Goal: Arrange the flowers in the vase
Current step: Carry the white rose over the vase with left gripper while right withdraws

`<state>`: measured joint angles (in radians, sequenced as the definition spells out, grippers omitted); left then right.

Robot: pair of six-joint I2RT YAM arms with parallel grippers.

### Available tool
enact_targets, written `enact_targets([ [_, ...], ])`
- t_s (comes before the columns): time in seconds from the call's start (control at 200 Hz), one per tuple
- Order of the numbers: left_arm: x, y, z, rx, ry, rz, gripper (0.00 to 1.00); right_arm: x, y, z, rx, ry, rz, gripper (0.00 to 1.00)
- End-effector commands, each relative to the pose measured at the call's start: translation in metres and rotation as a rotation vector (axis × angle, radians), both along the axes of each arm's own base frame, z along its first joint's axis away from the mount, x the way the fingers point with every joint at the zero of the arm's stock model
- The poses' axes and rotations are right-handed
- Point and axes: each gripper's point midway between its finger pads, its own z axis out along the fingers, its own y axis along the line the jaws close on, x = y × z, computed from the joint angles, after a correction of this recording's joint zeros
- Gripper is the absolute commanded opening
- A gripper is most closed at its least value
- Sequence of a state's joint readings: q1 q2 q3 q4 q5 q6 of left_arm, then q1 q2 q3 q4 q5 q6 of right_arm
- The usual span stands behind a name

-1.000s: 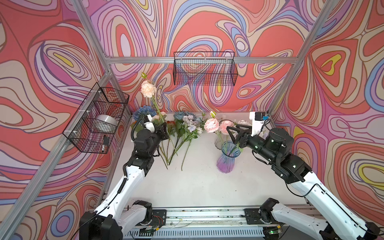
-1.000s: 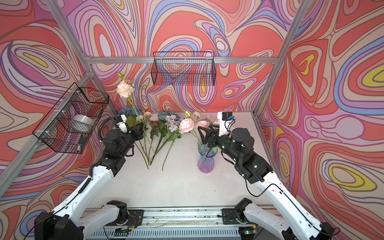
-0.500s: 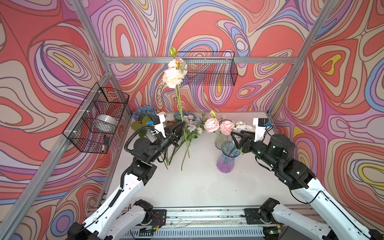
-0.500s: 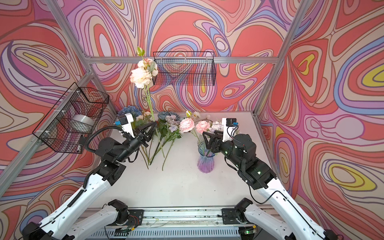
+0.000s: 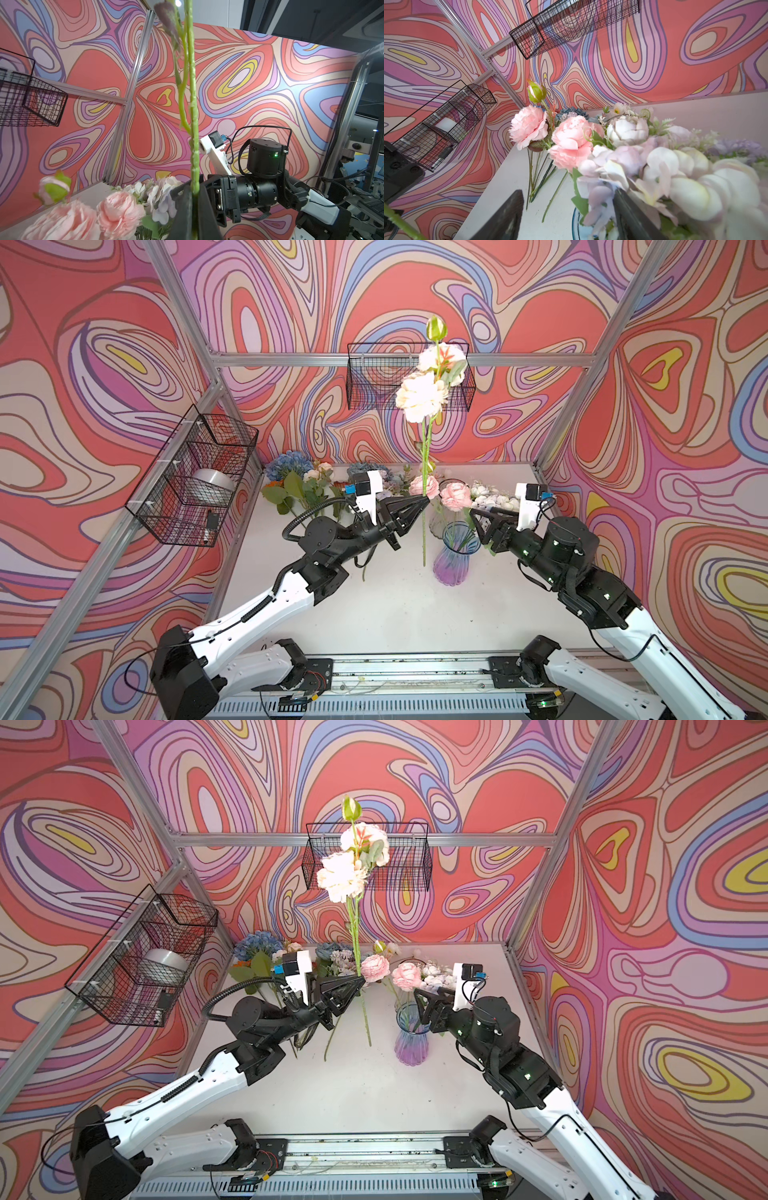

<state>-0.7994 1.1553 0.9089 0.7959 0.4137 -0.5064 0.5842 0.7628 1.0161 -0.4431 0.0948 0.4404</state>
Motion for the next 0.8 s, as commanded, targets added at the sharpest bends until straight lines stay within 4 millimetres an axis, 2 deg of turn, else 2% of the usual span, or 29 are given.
enact_targets([
  [0.0,-0.001,0.000,0.033,-0.122,-0.106,0.028,0.00,-0.004,-0.002,0.005,0.011,-0.011,0.002,0.70],
  [0.21,0.027,-0.023,0.018,-0.157,-0.091,0.109,0.00,-0.011,-0.004,0.034,0.019,-0.063,0.015,0.72],
  [0.31,0.037,-0.032,0.012,-0.157,-0.085,0.130,0.00,-0.012,-0.019,0.042,0.012,-0.061,-0.051,0.72],
  [0.391,0.041,-0.038,0.008,-0.153,-0.086,0.140,0.00,-0.014,-0.039,0.042,-0.013,-0.046,-0.146,0.72],
  [0.601,0.050,-0.051,-0.008,-0.120,-0.097,0.195,0.00,-0.020,-0.098,0.027,-0.106,-0.014,-0.424,0.75],
  [0.791,0.054,-0.059,-0.017,-0.106,-0.113,0.225,0.00,-0.029,-0.139,0.004,-0.138,-0.005,-0.636,0.87],
])
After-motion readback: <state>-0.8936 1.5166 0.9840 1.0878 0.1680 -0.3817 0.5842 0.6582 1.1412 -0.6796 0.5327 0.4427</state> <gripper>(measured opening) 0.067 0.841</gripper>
